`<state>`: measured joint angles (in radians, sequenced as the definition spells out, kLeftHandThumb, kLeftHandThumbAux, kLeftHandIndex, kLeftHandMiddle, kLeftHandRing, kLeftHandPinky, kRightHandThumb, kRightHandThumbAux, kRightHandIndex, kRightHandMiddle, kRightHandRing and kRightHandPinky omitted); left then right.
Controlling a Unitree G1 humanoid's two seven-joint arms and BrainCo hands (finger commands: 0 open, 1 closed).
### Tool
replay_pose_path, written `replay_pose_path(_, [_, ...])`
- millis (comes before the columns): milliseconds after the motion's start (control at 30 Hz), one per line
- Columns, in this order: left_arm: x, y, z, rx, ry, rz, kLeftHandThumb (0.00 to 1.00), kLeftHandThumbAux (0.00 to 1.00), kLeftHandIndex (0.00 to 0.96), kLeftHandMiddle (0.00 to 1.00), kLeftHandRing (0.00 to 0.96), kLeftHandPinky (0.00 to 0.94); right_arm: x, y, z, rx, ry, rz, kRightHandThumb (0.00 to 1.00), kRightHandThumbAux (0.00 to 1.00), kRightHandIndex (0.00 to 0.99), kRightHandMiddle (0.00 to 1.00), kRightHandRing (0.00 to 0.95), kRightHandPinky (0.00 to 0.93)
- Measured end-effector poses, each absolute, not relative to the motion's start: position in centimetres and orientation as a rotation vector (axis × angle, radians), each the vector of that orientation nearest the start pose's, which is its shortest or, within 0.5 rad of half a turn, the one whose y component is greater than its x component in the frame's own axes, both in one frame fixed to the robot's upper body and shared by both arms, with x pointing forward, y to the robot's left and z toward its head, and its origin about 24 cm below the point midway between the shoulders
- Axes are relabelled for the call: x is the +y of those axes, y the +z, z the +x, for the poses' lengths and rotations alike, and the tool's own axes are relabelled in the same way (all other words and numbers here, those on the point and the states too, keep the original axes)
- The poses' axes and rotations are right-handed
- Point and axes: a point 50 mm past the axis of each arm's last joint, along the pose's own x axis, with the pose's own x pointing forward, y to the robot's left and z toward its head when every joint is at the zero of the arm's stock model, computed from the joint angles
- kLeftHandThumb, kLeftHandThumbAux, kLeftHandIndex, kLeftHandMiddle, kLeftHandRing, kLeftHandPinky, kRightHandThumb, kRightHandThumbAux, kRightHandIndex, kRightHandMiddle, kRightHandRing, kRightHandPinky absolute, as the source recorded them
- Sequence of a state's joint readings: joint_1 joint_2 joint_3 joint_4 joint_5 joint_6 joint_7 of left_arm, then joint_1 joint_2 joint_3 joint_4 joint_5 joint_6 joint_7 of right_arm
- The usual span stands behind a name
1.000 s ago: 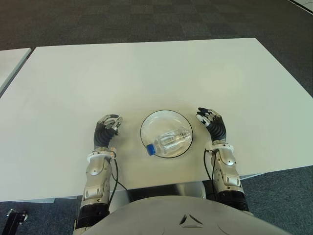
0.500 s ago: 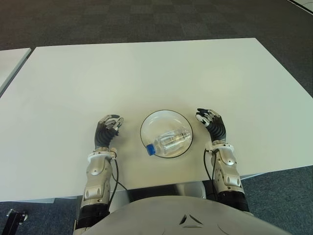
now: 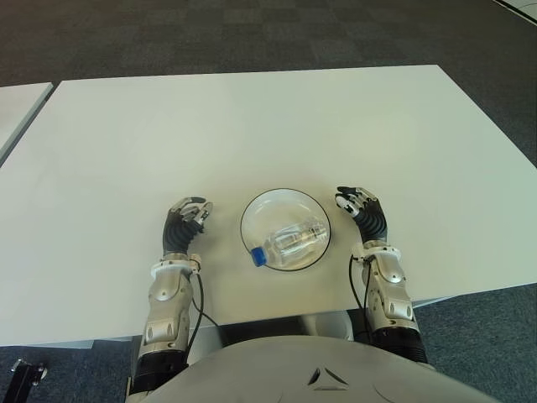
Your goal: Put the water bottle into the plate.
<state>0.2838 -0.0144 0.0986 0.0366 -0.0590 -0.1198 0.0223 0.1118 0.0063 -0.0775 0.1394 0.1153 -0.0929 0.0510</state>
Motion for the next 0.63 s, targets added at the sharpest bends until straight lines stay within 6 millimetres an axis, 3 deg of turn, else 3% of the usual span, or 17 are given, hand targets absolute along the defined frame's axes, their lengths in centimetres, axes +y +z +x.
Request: replay_pose_path(633, [19.09,-1.53,18.27,0.18,0.22,-0.049,0.702,0.721,0.435,0.776,0.764,0.746,-16.71,-0.56,22.15,0.123,-0.054,0.117,0.701,0.731,0.436,0.767,0.758,0.749])
